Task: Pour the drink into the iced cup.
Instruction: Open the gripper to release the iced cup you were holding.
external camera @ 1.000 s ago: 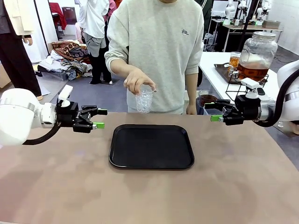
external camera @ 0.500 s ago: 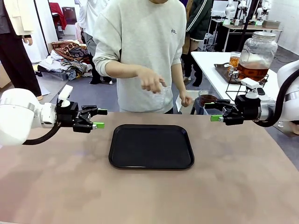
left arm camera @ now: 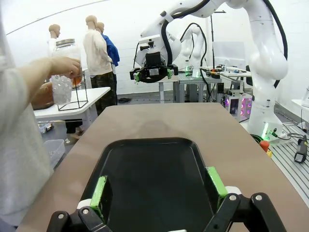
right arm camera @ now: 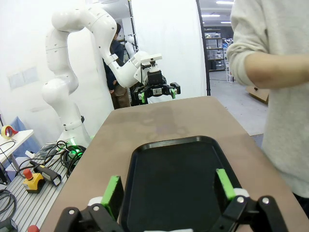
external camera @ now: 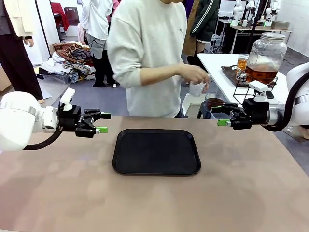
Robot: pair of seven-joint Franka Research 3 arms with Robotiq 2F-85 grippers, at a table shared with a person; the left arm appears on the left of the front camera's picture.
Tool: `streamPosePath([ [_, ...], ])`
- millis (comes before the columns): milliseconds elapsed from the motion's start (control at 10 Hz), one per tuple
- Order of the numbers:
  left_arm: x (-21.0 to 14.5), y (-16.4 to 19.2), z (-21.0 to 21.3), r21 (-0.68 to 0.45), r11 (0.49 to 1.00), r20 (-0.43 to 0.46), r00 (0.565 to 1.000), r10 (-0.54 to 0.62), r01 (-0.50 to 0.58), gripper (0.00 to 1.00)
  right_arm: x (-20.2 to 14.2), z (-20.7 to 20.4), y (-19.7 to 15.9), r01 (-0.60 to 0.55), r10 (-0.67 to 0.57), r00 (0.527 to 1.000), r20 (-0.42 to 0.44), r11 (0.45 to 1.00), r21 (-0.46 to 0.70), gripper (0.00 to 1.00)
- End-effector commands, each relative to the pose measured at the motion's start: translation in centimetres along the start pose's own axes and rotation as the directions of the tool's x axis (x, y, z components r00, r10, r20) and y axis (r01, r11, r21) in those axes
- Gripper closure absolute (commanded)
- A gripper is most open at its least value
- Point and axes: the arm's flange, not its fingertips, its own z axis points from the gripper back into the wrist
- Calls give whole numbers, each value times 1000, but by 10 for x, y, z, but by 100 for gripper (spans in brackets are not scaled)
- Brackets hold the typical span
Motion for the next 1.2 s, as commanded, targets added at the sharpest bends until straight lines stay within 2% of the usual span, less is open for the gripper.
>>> streamPosePath([
  [0,2,-1,0,-3,1000,5,1000,-2,2,0,3,-1,-1,-5,5,1000,-3,1000,2,0],
  [1100,2,-1,0,-3,1000,5,1000,-2,2,0,3,-1,-1,-5,5,1000,-3,1000,2,0],
])
